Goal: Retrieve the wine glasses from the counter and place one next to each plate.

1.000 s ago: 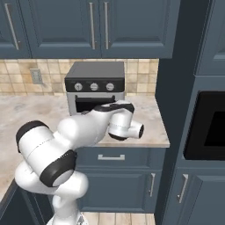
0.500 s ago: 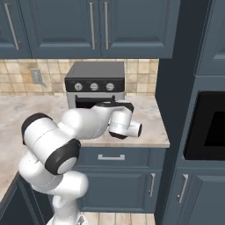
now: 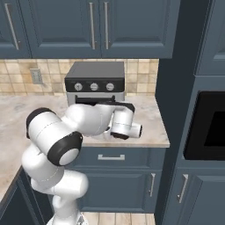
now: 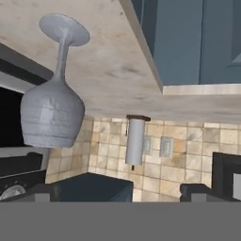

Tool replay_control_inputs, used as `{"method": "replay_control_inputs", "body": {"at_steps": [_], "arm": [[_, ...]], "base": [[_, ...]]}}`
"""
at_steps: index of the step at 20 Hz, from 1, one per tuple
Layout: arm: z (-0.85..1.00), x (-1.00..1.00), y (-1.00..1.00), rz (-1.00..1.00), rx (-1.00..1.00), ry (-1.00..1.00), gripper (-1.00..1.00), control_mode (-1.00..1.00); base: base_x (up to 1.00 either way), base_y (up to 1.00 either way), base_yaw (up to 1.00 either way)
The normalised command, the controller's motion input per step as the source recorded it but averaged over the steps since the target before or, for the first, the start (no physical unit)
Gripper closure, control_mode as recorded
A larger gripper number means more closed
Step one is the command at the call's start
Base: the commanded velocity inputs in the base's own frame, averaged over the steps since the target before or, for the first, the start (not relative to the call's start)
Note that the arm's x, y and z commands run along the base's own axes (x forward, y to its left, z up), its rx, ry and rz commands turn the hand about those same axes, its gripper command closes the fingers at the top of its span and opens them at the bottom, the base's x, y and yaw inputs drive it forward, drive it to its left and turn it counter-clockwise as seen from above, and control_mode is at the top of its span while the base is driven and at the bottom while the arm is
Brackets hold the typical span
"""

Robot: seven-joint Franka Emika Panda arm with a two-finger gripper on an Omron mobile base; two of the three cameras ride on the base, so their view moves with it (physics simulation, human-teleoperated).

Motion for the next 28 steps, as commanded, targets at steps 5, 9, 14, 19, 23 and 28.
{"method": "replay_control_inputs", "body": {"at_steps": [5,9,14,19,23,28], "arm": [[-0.26,0.02,0.03,0.02,0.0,0.07,-1.0,-1.0],[-0.25,0.02,0.18,0.0,-0.02,0.05,-1.0,-1.0],[-0.14,0.02,0.25,0.0,-0.03,0.0,-1.0,-1.0],[-0.05,0.0,0.28,0.0,-0.03,0.0,-1.0,-1.0],[-0.08,0.0,0.24,0.0,0.0,0.08,-1.0,-1.0],[-0.16,0.0,0.09,-0.01,0.0,0.18,-1.0,-1.0]], "base": [[0.0,0.0,0.0],[0.0,0.0,0.0],[0.0,0.0,0.0],[0.0,0.0,0.0],[0.0,0.0,0.0],[0.0,0.0,0.0]]}}
